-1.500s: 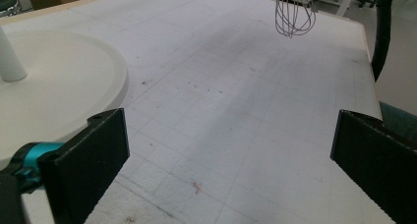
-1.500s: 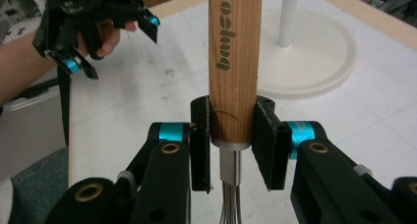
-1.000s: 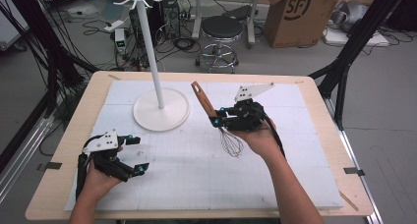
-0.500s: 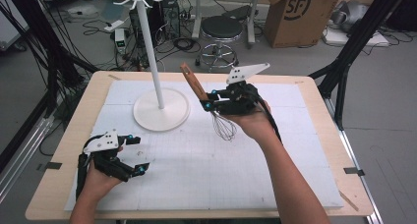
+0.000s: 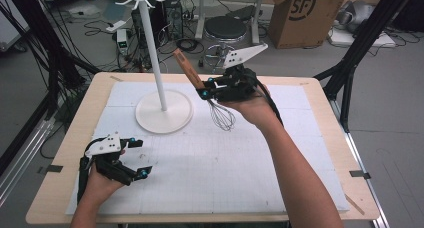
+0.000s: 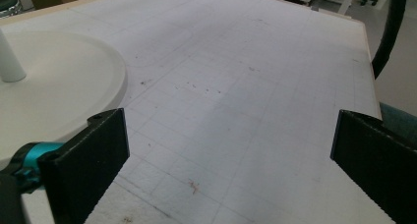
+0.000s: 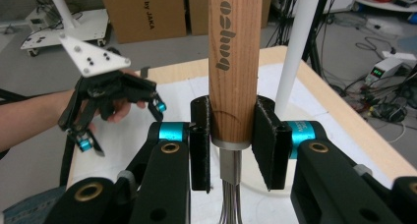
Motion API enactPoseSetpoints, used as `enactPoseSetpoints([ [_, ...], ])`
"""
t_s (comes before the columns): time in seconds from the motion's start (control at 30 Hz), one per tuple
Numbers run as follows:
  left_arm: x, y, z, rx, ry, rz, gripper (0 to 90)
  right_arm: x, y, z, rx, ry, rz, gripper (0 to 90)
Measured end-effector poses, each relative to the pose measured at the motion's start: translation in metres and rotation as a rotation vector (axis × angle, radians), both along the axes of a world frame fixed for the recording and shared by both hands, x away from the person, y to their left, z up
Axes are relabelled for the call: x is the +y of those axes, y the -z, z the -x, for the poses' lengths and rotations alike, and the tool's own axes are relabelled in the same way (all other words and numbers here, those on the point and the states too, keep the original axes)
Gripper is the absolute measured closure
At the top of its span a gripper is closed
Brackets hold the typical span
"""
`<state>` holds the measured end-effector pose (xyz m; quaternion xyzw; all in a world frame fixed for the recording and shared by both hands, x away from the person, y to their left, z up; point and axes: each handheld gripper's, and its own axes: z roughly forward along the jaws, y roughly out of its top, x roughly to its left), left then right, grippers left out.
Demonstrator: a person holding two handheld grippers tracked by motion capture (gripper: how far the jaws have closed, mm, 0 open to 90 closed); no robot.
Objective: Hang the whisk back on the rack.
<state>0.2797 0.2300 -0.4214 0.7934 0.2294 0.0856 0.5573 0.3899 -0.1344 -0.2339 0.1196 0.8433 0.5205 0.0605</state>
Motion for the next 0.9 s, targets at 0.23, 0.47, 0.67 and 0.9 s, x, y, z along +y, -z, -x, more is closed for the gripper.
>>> enactPoseSetpoints([
  [0.23,0.0,0.0,0.0,0.002,-0.002,0.003,1.7,0.01,-0.014,-0.008,-0.027,-0.012,0.016,71.1],
  [0.47,0.0,0.0,0.0,0.002,0.001,0.004,1.7,0.022,-0.029,-0.016,-0.043,-0.017,0.011,71.1],
  [0.67,0.0,0.0,0.001,-0.002,0.002,0.01,1.7,0.03,-0.041,-0.028,-0.063,0.001,0.021,71.1],
  [0.9,0.0,0.0,0.001,0.003,0.005,0.013,1.7,0.034,-0.052,-0.033,-0.063,0.01,0.008,71.1],
])
